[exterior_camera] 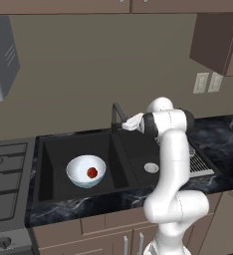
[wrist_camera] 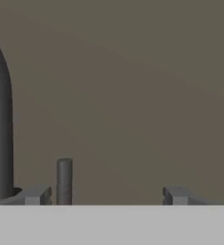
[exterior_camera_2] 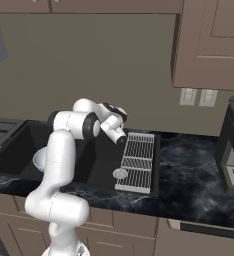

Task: Pick the peach from the cabinet and place it in the bowl. Then pick the bowl and place it in the sink. Then turn on the sink facuet.

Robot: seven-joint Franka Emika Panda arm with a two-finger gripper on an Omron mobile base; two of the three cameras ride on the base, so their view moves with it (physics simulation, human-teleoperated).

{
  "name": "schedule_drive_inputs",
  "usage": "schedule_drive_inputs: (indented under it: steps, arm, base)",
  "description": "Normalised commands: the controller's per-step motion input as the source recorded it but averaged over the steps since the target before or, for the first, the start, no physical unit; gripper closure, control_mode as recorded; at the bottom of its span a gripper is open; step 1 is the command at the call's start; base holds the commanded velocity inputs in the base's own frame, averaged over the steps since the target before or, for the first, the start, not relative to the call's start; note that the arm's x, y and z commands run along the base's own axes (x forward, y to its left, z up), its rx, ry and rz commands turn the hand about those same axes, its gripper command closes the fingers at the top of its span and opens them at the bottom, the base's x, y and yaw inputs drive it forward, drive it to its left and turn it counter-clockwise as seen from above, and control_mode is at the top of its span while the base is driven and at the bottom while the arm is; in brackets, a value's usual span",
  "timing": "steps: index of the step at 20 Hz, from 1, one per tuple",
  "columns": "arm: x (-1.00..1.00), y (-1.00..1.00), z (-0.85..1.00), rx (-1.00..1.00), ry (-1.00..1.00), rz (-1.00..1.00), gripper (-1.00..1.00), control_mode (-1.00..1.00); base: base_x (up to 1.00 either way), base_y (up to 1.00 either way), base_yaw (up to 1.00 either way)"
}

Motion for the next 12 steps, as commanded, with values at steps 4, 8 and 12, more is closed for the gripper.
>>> schedule_drive_inputs:
  steps: [4,8,12]
  arm:
    - [0.22,0.00,-0.05,0.00,0.00,0.00,-1.00,-1.00]
    - [0.10,0.00,0.00,0.01,0.00,-0.01,1.00,-1.00]
    - [0.00,0.00,0.00,0.03,0.00,-0.03,1.00,-1.00]
  base:
    - [0.00,0.00,0.00]
    - [0.00,0.00,0.00]
    - [0.00,0.00,0.00]
